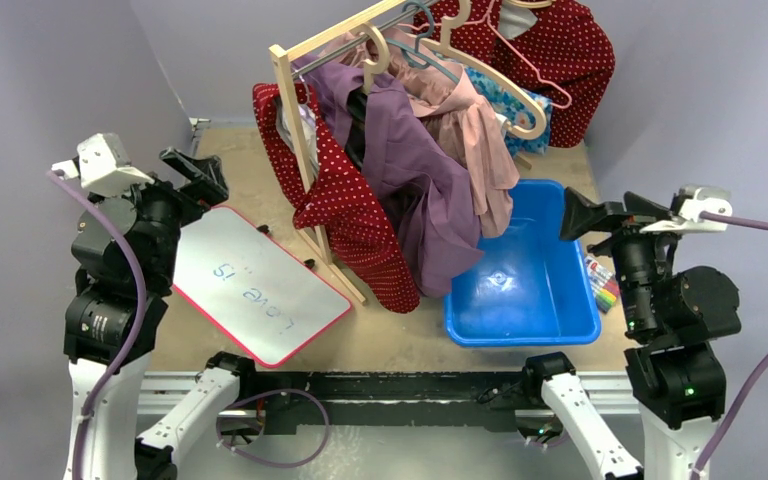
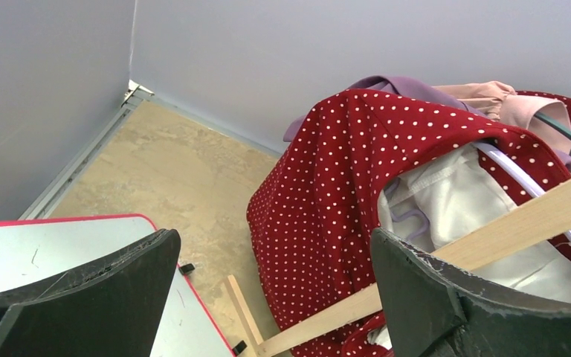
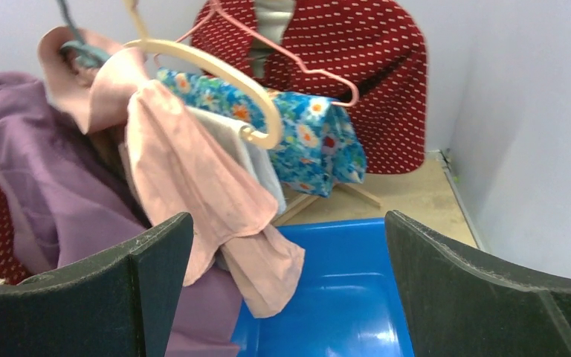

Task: Remove the skirt from the hanger
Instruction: Pick up the hanger from the clothesline.

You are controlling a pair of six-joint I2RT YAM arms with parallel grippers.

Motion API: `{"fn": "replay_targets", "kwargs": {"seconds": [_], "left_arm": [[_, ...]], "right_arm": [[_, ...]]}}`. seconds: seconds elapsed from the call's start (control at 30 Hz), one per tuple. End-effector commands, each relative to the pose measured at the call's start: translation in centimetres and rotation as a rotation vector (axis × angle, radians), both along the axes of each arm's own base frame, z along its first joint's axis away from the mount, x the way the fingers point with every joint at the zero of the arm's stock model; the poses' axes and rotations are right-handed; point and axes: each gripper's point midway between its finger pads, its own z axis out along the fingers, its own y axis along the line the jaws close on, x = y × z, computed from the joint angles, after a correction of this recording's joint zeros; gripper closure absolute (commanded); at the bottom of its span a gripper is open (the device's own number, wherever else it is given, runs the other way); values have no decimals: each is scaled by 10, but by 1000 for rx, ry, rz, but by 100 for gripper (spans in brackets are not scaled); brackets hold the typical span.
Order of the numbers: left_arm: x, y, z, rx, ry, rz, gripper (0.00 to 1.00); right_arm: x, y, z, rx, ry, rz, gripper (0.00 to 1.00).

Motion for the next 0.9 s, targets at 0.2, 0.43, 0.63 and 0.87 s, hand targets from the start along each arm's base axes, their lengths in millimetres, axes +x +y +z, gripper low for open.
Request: {"fn": "replay_targets", "kwargs": {"seconds": [0.2,0.43,0.63,0.87], "left_arm": [[4,-1,-3,-61,-32,9,0],[-1,-2,-8,-61,-25,-1,0],[0,-8,-22,-102,-11,-27,2],[10,-20,-55,-107,71,-74,2]], "right_arm": [[0,94,38,-228,-163,538,1],[4,149,45,-217,-169,885,3],[-2,171,63,-150,-199,1054,1],[25,184,64,-76,-121,1047,2]]}}
